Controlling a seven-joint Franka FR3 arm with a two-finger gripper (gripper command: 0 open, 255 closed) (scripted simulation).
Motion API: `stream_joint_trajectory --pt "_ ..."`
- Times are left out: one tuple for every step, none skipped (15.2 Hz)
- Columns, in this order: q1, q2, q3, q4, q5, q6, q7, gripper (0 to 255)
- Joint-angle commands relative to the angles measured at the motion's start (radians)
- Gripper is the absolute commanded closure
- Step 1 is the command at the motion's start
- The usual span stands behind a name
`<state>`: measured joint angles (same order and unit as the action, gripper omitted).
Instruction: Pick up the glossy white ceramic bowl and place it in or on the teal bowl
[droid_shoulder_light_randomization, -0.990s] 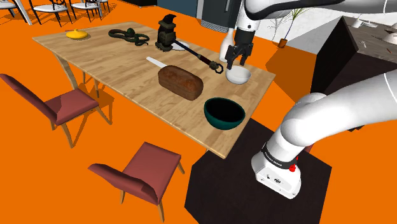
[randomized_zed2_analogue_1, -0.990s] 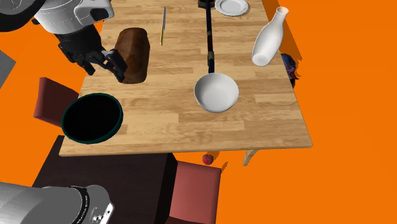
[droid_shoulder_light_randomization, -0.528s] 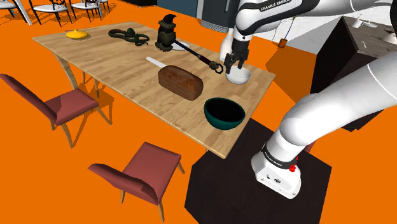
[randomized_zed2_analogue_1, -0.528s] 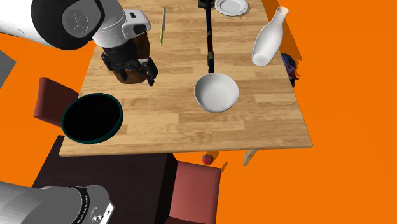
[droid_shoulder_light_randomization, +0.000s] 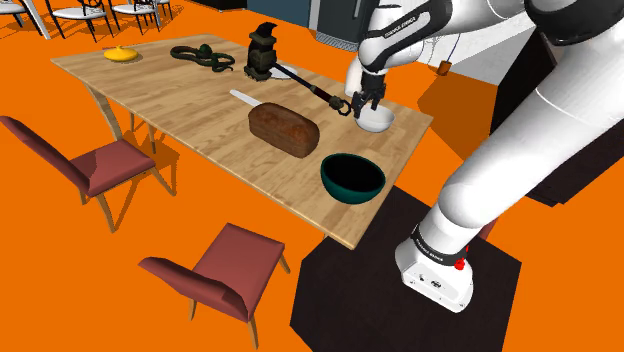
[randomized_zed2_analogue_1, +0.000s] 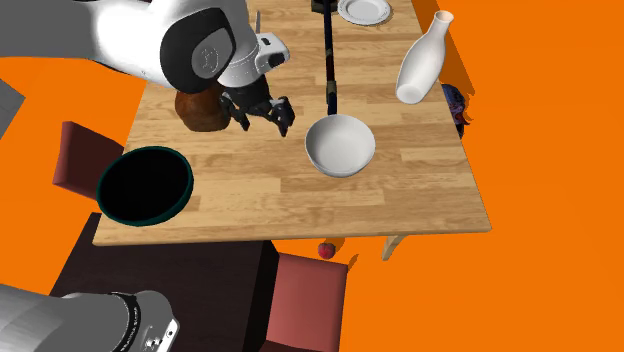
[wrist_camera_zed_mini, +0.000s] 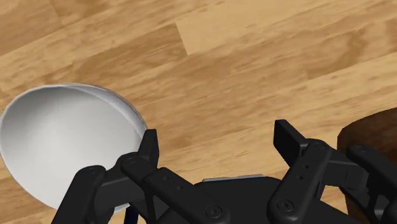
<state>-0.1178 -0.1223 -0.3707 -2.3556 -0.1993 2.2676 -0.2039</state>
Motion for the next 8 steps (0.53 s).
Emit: stream_joint_trajectory --pt "-0.009 0.071 -0.016 0.028 0.004 0.052 -0.023 0" --pt "-0.014 0.108 -0.024 0.048 0.009 0.073 -0.037 0" --pt "-0.019 0.145 -0.03 0.069 0.017 0.093 -0.051 0" --pt "-0.025 0.182 -0.035 0.091 0.025 0.112 -0.065 0" --pt "-0.032 0.219 -0.04 0.115 0.034 0.129 -0.079 0" --pt "-0.04 0.256 -0.043 0.139 0.044 0.146 -0.094 0" --pt "-0.049 0.293 -0.045 0.165 0.054 0.161 -0.108 0" --pt "-0.054 0.311 -0.045 0.177 0.059 0.168 -0.115 0"
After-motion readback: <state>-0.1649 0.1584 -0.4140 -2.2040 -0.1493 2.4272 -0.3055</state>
